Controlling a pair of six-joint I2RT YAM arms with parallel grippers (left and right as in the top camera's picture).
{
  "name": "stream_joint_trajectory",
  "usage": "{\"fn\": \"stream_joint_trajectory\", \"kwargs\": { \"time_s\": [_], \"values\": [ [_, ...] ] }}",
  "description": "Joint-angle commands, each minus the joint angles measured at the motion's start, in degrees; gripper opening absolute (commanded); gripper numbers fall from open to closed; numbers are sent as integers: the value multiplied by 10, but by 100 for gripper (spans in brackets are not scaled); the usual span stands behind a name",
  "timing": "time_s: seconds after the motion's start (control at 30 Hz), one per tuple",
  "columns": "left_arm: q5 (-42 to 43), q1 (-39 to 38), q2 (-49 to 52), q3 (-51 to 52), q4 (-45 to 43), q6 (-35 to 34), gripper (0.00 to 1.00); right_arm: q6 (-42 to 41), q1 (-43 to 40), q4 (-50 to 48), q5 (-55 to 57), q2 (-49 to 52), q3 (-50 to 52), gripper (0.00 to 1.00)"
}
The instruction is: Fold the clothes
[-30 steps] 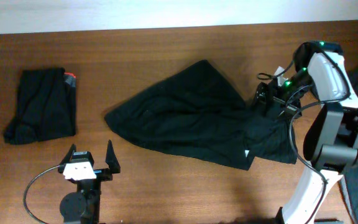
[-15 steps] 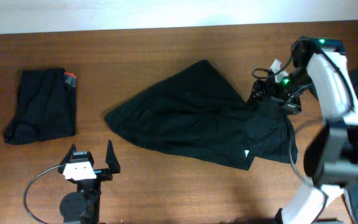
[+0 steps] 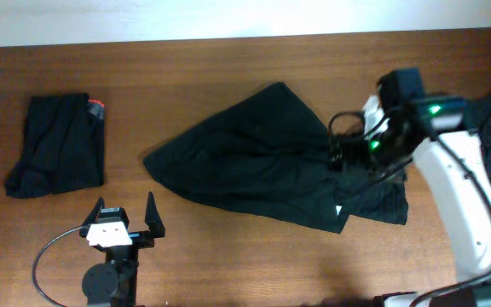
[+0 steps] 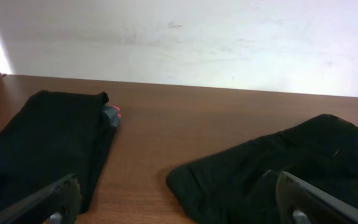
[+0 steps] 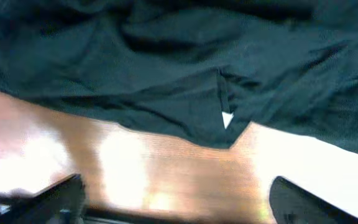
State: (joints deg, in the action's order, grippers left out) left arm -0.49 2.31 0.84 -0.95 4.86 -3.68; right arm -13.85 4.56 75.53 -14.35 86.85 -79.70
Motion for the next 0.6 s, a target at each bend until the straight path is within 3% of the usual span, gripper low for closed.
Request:
{"fn": "stream_joint_trajectory", "kwargs": {
  "time_s": [0.0,0.03,0.1,0.27,0.57],
  "values": [
    [-4,-2,-5,4,-1,-1,99,-31,4,-63,-10,0,106,66],
    [-4,-2,-5,4,-1,-1,99,-29,3,-98,-17,1,135,57],
    [-4,-2,-5,4,-1,-1,99,-30,3,-170,-17,1,186,51],
    [-4,-2,-5,4,-1,-1,99,-30,3,-287,-14,5,248,51],
    [-4,-2,-5,4,-1,-1,99,-30,3,-387,-15,36,300,51]
  ]
}}
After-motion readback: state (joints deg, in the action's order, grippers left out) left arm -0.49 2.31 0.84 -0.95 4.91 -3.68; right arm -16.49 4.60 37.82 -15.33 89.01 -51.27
